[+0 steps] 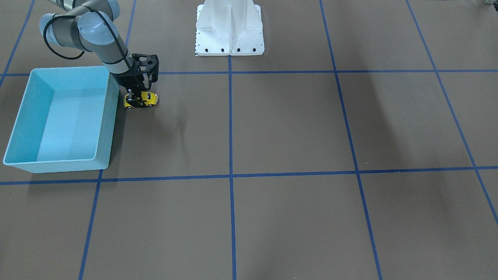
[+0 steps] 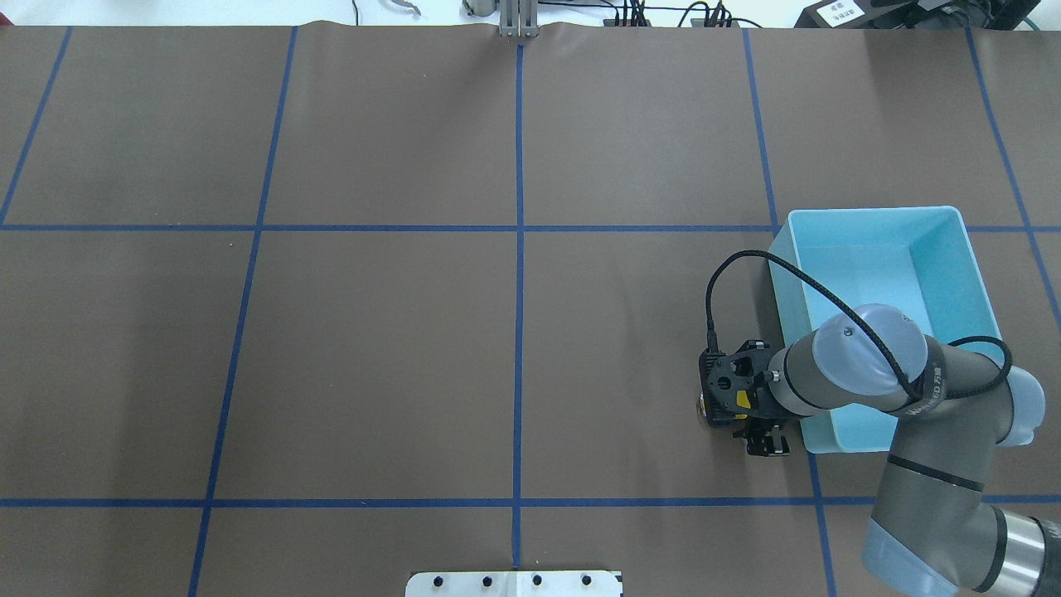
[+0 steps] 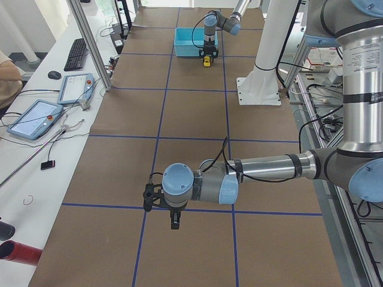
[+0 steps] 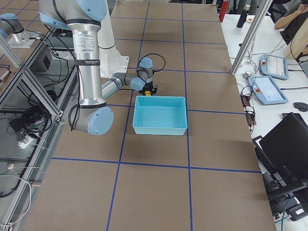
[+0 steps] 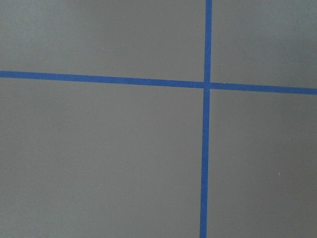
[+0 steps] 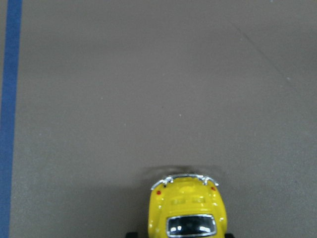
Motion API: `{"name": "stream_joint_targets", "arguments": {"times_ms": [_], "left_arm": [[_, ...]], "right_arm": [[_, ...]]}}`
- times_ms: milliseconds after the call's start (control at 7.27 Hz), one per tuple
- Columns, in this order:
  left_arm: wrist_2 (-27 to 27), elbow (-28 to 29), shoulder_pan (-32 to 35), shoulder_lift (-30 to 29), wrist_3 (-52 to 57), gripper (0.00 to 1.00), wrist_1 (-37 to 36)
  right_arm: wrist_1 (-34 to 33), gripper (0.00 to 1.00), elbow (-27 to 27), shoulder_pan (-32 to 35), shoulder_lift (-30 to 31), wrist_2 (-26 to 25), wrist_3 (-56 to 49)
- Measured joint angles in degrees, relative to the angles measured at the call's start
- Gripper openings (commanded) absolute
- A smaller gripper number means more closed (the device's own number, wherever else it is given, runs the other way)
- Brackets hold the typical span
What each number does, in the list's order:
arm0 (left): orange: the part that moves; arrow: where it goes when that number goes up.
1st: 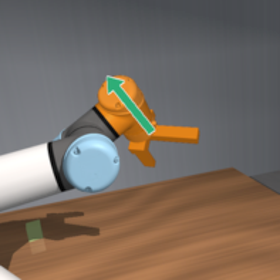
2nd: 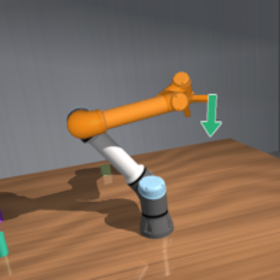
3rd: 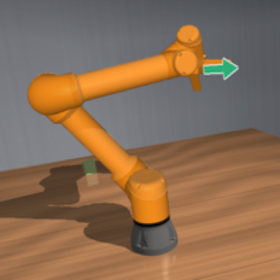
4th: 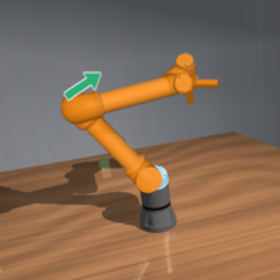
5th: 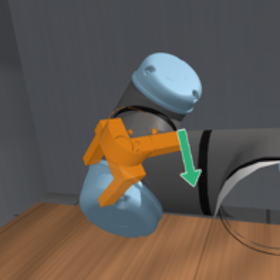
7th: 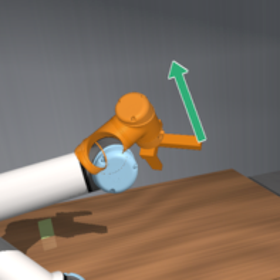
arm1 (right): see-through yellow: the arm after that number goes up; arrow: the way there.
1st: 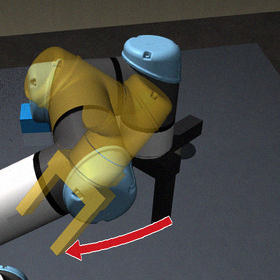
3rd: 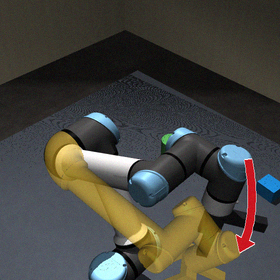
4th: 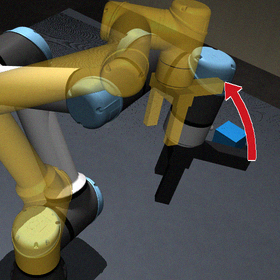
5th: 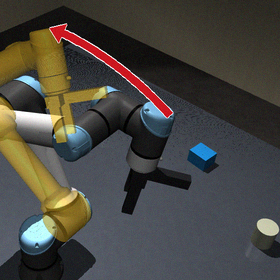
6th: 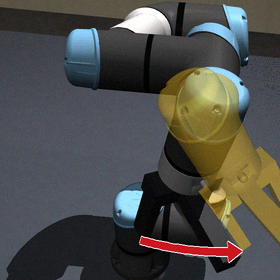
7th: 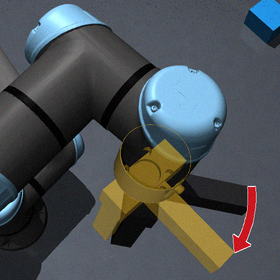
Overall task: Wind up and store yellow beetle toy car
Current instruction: 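Lift the car with the right gripper over the blue bin, then lower the car into the bin and open the right gripper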
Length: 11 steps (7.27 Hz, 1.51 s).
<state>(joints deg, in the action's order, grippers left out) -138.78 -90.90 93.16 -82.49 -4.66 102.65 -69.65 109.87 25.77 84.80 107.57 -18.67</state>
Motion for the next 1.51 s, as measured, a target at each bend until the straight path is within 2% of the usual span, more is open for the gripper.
{"name": "stream_joint_targets", "arguments": {"times_ms": [275, 550, 826, 963, 1239, 1514], "left_arm": [[0.0, 0.0, 0.0, 0.0, 0.0, 1.00, 0.0], [0.0, 0.0, 0.0, 0.0, 0.0, 1.00, 0.0], [0.0, 0.0, 0.0, 0.0, 0.0, 1.00, 0.0], [0.0, 0.0, 0.0, 0.0, 0.0, 1.00, 0.0], [0.0, 0.0, 0.0, 0.0, 0.0, 1.00, 0.0], [0.0, 0.0, 0.0, 0.0, 0.0, 1.00, 0.0]], "right_arm": [[-2.2, 0.00, 3.9, 1.4, 0.2, 0.1, 2.1], [-10.0, 0.00, 10.7, 6.4, -0.1, 3.4, 2.3], [-19.4, 0.00, 16.7, 16.2, -0.2, 9.4, 0.8], [-23.0, 0.00, 18.1, 22.5, 0.0, 13.0, -1.8], [-26.1, 0.00, 14.9, 31.4, 0.9, 18.1, -15.3], [-25.2, 0.00, 8.6, 33.1, 1.6, 18.9, -26.9]]}}
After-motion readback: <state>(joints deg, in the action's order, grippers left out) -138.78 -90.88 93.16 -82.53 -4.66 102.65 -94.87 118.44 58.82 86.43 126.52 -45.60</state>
